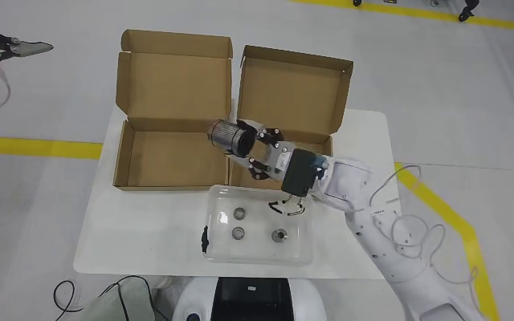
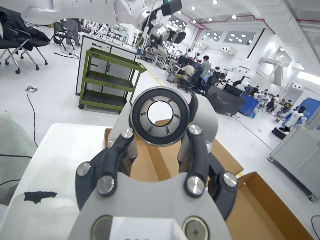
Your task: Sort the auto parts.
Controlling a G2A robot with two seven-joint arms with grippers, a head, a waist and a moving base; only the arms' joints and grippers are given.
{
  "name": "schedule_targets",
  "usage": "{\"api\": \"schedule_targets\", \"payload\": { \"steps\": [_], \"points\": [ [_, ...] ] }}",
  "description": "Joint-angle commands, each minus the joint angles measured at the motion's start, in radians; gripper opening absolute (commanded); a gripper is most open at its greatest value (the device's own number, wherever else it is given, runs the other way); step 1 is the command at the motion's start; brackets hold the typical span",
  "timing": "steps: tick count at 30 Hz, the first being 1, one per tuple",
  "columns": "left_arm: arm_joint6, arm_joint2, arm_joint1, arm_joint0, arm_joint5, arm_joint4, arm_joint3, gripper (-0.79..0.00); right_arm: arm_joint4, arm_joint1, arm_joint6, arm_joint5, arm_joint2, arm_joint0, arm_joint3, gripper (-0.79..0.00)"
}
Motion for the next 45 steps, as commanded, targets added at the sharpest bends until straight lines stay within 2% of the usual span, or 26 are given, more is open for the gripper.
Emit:
{"api": "schedule_targets", "payload": {
  "steps": [1, 13, 21, 25, 32, 40, 45],
  "points": [
    [0.000, 0.000, 0.000, 0.000, 0.000, 0.000, 0.000, 0.000, 0.000, 0.002, 0.031, -0.004, 0.005, -0.008, 0.008, -0.785],
    [0.000, 0.000, 0.000, 0.000, 0.000, 0.000, 0.000, 0.000, 0.022, 0.017, 0.355, 0.033, 0.055, -0.074, 0.020, -0.785],
    [0.000, 0.000, 0.000, 0.000, 0.000, 0.000, 0.000, 0.000, 0.112, 0.006, 0.583, 0.024, 0.022, -0.034, 0.095, -0.785],
    [0.000, 0.000, 0.000, 0.000, 0.000, 0.000, 0.000, 0.000, 0.185, -0.004, 0.613, 0.010, 0.002, -0.006, 0.153, -0.785],
    [0.000, 0.000, 0.000, 0.000, 0.000, 0.000, 0.000, 0.000, 0.253, -0.024, 0.742, 0.003, -0.049, 0.065, 0.271, -0.785],
    [0.000, 0.000, 0.000, 0.000, 0.000, 0.000, 0.000, 0.000, 0.286, -0.048, 0.872, 0.037, -0.105, 0.135, 0.371, -0.785],
    [0.000, 0.000, 0.000, 0.000, 0.000, 0.000, 0.000, 0.000, 0.307, -0.067, 0.882, 0.045, -0.142, 0.173, 0.429, -0.785]
  ]
}}
